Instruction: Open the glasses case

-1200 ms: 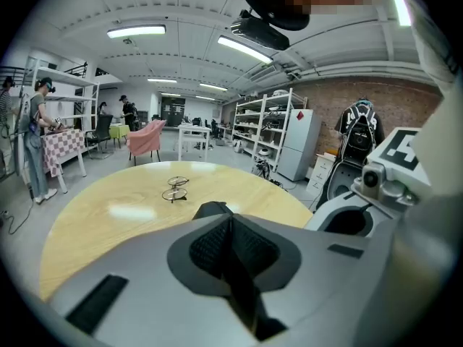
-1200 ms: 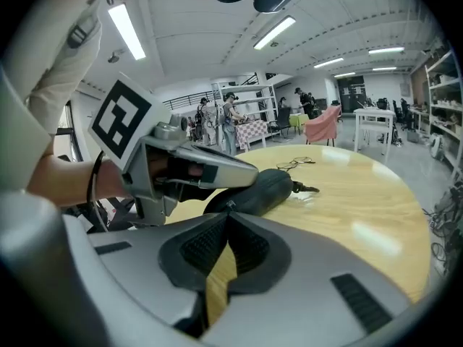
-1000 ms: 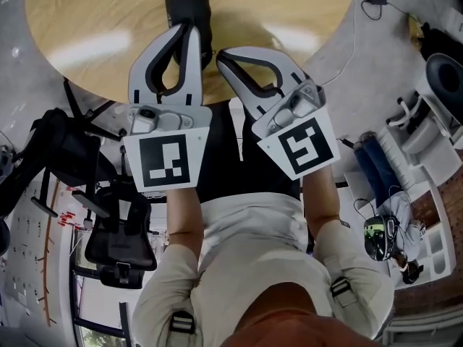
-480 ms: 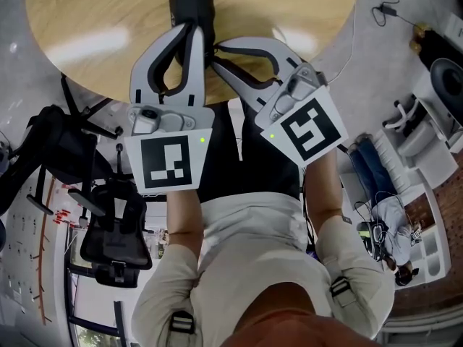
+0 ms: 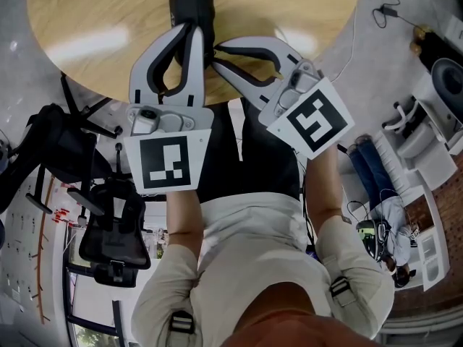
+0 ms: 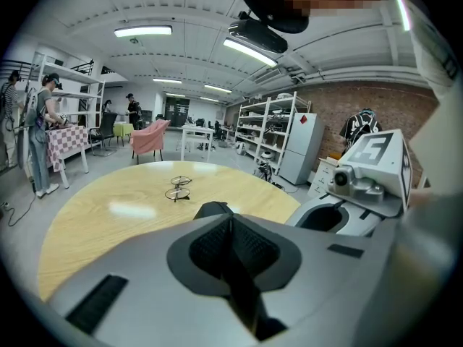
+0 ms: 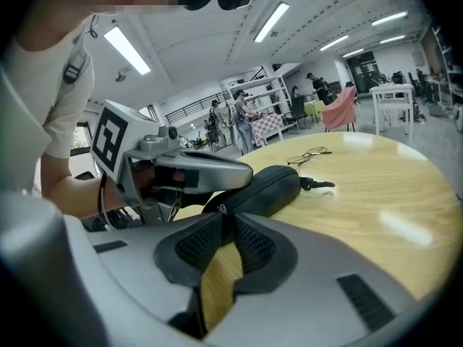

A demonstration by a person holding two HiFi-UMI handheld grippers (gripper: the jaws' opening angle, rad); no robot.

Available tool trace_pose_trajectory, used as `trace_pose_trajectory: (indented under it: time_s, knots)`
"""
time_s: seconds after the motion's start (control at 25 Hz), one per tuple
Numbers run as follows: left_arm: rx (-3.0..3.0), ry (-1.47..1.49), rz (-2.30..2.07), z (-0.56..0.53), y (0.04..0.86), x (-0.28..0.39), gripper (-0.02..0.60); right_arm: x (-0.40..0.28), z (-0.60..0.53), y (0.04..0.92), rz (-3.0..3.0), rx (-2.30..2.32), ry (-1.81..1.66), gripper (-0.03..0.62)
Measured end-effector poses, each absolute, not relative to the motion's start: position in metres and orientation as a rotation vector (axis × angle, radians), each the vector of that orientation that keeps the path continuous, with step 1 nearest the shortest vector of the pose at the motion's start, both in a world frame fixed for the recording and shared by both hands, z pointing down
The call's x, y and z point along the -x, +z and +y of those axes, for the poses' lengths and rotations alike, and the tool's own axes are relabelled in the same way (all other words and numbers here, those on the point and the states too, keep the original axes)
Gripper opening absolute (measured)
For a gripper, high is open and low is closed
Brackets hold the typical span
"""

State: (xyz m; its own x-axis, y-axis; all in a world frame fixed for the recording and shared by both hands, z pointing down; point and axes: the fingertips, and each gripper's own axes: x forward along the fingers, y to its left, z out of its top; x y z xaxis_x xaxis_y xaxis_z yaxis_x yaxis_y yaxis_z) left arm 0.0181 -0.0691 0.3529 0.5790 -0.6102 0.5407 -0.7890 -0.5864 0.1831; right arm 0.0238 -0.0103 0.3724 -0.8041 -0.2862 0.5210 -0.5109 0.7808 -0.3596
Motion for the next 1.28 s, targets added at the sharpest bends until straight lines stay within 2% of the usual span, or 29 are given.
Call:
trace_pose_trajectory:
  time_s: [0.2, 0.28, 0.68, 1.28]
  knots:
    - [-2.407, 0.600, -1.129, -0.069, 0.353, -0.017, 0.025, -0.021, -0.011, 0.375, -2.542, -0.580, 0.718, 0.084]
    - [-2.405, 0.598, -1.131, -0.068, 0.352, -0.017, 0.025, -0.019, -0.010, 0.373, -2.561, -0.545, 0.720, 0.056]
    - [-2.415, 0.591, -1.124, -0.068, 0.351, -0.016, 0.025, -0.021, -0.005, 0.364, -2.540, -0.548, 0.665, 0.020]
    - [-2.410, 0.626, -1.175, -0.062, 0.346, 0.010, 0.025, -0.006, -0.012, 0.353, -2.551, -0.561, 0.660, 0.020]
